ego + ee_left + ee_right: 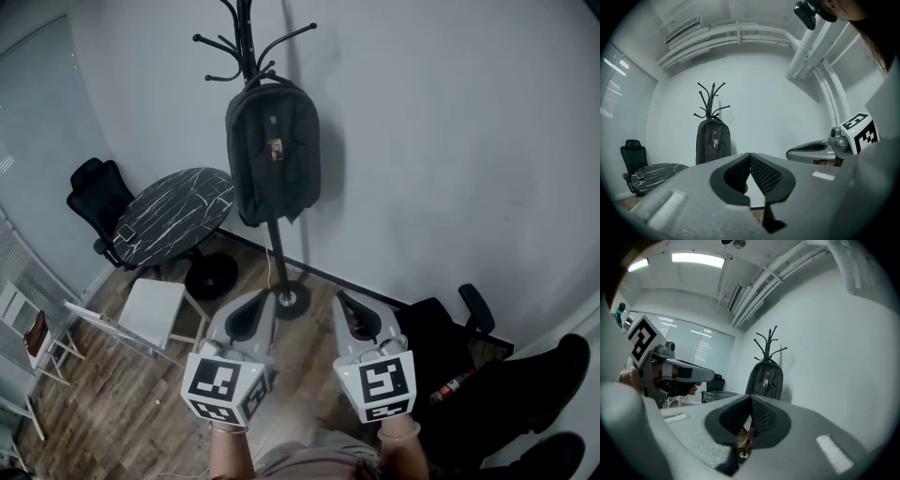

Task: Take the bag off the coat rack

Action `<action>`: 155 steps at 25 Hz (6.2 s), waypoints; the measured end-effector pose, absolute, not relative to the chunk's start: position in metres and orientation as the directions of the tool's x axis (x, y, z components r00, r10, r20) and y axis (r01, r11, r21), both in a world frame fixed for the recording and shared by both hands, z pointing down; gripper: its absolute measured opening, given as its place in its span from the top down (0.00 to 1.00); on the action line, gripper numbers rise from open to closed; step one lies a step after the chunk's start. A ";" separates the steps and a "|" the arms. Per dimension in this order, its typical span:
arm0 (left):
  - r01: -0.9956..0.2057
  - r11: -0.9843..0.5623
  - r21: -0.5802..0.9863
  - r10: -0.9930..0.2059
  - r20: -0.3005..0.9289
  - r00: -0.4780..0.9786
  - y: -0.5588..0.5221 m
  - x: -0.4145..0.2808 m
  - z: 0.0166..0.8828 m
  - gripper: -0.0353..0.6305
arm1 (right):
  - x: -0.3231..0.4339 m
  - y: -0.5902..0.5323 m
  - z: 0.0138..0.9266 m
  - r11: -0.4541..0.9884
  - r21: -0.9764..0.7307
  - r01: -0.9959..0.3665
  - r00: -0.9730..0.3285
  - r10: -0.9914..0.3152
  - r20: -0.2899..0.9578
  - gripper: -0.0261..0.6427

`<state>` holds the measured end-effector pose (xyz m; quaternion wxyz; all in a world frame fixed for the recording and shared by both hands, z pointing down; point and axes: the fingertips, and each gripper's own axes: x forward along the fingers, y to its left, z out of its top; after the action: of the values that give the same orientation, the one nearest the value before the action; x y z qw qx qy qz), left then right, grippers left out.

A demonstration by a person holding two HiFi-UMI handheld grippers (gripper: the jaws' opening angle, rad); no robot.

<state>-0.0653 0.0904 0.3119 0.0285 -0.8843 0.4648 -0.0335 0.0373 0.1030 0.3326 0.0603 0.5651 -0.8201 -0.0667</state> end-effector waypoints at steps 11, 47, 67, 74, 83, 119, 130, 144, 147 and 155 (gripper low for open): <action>-0.842 -0.533 -0.081 -0.846 0.068 0.529 0.055 -0.065 0.322 0.93 | 0.048 0.063 0.337 0.362 0.146 -0.921 -0.368 -0.930 -0.015 0.96; -0.811 -0.581 -0.076 -0.814 0.065 0.577 -0.148 -0.105 0.322 0.93 | 0.018 -0.121 0.331 0.327 0.054 -0.944 -0.328 -0.945 -0.015 0.96; -0.810 -0.585 -0.041 -0.811 0.018 0.585 -0.228 -0.150 0.305 0.93 | -0.009 -0.193 0.317 0.237 0.120 -0.964 -0.241 -0.970 -0.022 0.96; -0.813 -0.581 -0.027 -0.814 0.016 0.581 -0.248 -0.153 0.304 0.93 | -0.006 -0.213 0.315 0.232 0.114 -0.966 -0.236 -0.972 -0.019 0.96; -0.841 -0.541 -0.031 -0.841 0.014 0.540 -0.284 -0.154 0.300 0.92 | 0.014 -0.257 0.316 0.236 0.121 -0.964 -0.235 -0.972 0.020 0.96; -0.927 -0.374 0.011 -0.918 0.138 0.372 -0.370 -0.153 0.336 0.71 | 0.085 -0.401 0.365 0.303 0.111 -0.947 -0.285 -0.947 0.148 0.78; -0.932 -0.361 0.030 -0.913 0.193 0.360 -0.381 -0.151 0.354 0.66 | 0.097 -0.426 0.388 0.313 0.095 -0.945 -0.291 -0.937 0.191 0.75; -0.940 -0.338 0.041 -0.910 0.243 0.337 -0.401 -0.148 0.377 0.64 | 0.097 -0.461 0.418 0.346 0.095 -0.933 -0.313 -0.914 0.257 0.67; -0.939 -0.344 0.029 -0.904 0.258 0.339 -0.406 -0.146 0.382 0.64 | 0.096 -0.468 0.424 0.358 0.089 -0.929 -0.324 -0.908 0.267 0.66; -0.938 -0.346 0.023 -0.906 0.253 0.340 -0.413 -0.146 0.385 0.64 | 0.094 -0.483 0.433 0.383 0.082 -0.920 -0.349 -0.897 0.272 0.64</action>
<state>-0.1456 -0.4127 0.3853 -0.0823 -0.8143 0.5661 -0.0981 0.0939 -0.4831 0.4331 0.1369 0.5540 -0.8201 0.0426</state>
